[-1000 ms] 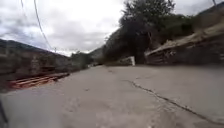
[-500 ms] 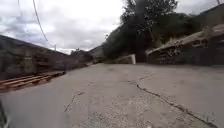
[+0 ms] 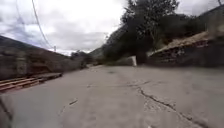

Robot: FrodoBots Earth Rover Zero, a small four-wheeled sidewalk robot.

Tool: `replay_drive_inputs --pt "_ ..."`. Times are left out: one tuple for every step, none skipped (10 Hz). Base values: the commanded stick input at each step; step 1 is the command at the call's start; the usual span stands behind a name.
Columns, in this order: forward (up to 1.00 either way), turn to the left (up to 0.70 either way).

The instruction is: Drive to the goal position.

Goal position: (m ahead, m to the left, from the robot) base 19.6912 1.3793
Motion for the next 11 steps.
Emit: replay_drive_inputs --pt "0.7 0.0" --pt "0.7 0.0" --pt "0.7 0.0" --pt "0.7 0.0" --pt "0.7 0.0" --pt "0.7 0.0" --pt "0.7 0.0" --pt "0.7 0.0" --pt "0.7 0.0" --pt "0.7 0.0" --pt "0.7 0.0"
